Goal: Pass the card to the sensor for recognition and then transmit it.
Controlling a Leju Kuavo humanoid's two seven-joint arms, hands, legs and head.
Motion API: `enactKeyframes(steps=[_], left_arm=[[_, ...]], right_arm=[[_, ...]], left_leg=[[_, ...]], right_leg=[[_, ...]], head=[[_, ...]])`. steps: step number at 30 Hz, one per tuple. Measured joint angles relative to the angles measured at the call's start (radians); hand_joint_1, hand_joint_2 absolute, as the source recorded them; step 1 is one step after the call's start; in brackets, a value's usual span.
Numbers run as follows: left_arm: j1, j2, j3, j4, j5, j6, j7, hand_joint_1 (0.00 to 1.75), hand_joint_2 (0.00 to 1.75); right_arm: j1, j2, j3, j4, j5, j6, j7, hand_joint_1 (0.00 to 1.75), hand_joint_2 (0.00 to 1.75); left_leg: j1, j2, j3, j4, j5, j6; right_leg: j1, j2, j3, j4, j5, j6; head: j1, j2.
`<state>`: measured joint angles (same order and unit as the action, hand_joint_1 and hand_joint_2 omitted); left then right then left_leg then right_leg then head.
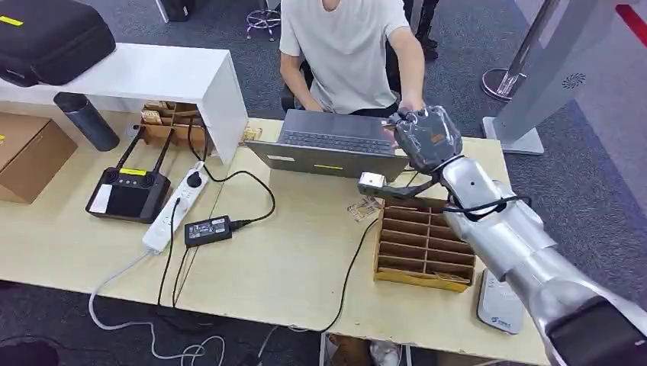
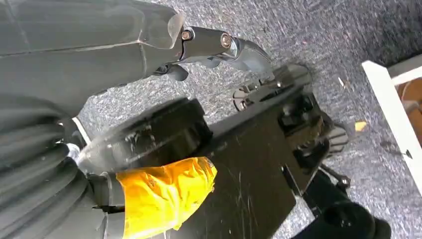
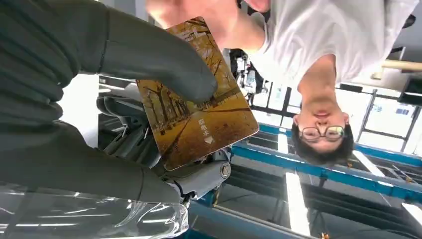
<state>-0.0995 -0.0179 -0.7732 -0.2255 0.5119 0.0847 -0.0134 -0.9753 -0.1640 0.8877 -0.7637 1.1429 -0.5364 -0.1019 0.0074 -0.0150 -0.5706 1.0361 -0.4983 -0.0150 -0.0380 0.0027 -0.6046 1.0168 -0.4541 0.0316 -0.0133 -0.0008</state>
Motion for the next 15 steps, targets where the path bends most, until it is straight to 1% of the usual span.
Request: enactKeyframes(steps=[4,15], left_arm=[[-0.001,0.000,-0.004,-0.001,0.000,-0.013,-0.002,0.00,1.75],[-0.001,0.000,-0.005,-0.003,0.008,-0.007,-0.011,0.00,1.75]], right_arm=[[0.000,0.002,0.000,0.004,-0.003,0.000,-0.006,0.00,1.75],[-0.001,0.005,0.000,0.005,-0.011,0.000,-0.003,0.00,1.75]], left_leg=[[0.000,0.000,0.000,0.000,0.000,0.000],[0.000,0.000,0.000,0.000,0.000,0.000]], right_leg=[[0.000,0.000,0.000,0.000,0.000,0.000],[0.000,0.000,0.000,0.000,0.000,0.000]], head=[[0.000,0.000],[0.000,0.000]])
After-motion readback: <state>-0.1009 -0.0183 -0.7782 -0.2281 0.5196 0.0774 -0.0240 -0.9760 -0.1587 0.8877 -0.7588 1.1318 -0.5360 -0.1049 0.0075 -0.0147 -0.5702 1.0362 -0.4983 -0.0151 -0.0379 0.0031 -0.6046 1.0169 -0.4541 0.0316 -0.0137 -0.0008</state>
